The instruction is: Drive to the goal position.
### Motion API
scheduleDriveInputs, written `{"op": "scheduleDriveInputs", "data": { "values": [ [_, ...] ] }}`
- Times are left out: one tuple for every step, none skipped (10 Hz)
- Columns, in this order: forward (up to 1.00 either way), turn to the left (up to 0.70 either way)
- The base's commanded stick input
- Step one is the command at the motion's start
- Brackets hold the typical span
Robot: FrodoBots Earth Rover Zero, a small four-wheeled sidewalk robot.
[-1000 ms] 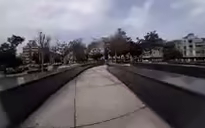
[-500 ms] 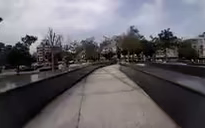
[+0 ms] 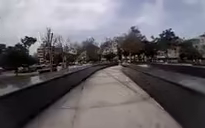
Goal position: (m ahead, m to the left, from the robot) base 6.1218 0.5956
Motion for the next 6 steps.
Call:
{"op": "scheduleDriveInputs", "data": {
  "values": [
    [0.85,0.00],
    [0.85,0.00],
    [0.85,0.00],
    [0.85,0.00],
    [0.85,0.00],
    [0.85,0.00]
  ]
}}
